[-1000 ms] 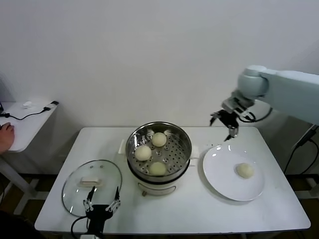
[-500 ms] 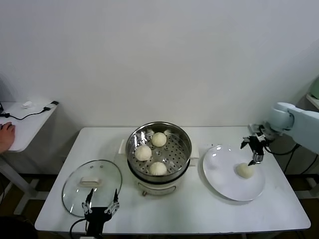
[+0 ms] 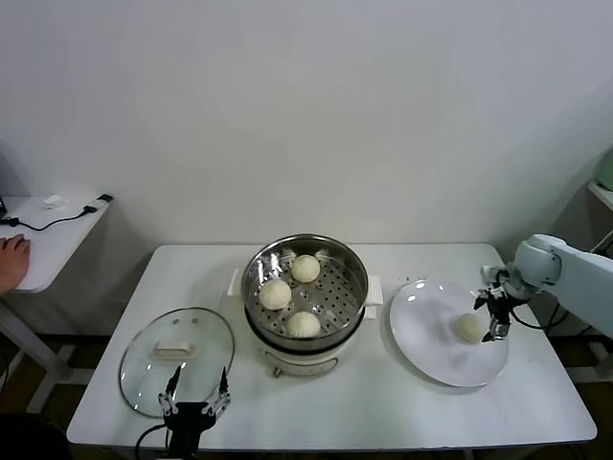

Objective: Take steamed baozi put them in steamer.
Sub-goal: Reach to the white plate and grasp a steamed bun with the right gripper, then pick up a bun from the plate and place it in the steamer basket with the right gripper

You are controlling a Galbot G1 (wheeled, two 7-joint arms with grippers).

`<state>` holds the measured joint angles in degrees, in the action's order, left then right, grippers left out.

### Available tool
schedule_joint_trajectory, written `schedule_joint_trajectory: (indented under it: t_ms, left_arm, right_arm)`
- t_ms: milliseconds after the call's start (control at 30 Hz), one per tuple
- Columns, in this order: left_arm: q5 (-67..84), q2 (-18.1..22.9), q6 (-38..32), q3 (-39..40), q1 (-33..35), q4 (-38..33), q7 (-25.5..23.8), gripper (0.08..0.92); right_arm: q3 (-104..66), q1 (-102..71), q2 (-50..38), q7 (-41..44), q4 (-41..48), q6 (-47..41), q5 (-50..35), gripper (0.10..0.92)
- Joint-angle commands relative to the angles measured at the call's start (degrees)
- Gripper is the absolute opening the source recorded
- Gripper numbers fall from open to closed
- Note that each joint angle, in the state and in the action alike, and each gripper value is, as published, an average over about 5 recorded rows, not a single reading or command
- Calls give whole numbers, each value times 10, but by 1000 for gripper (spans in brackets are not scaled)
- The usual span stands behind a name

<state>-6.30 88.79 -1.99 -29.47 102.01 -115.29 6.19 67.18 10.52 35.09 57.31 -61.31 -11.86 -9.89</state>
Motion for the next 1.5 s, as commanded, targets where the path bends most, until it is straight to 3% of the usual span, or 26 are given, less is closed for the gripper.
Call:
schedule_joint_trajectory:
  t_ms: [33, 233, 500, 767, 1167, 1367, 1500]
  left_arm:
    - [-1, -2, 1, 1, 0, 4, 0, 823]
    - [-2, -1, 2, 2, -2, 7, 0, 823]
    - [-4, 0, 4, 3, -4, 9, 1, 823]
    - [-8, 3, 7, 7, -3, 8, 1, 823]
    - [-6, 1, 13, 7, -4, 0, 0, 823]
    - [-5, -1, 15, 8, -5, -5, -2, 823]
    - [-2, -1, 16, 3, -8, -6, -2, 823]
  right_arm:
    - [-59, -58, 18, -14, 35, -12, 20, 820]
    - [-71, -62, 28, -12, 44, -9, 22, 789]
    - [-57, -36, 19, 9, 18, 3, 20, 681]
    - [5, 75, 0, 31, -34, 12, -12, 655]
    - [140, 371, 82, 26, -172, -23, -229, 653]
    - [156, 412, 171, -15, -244, -72, -351, 653]
    - [184, 399, 215, -45, -255, -91, -368, 653]
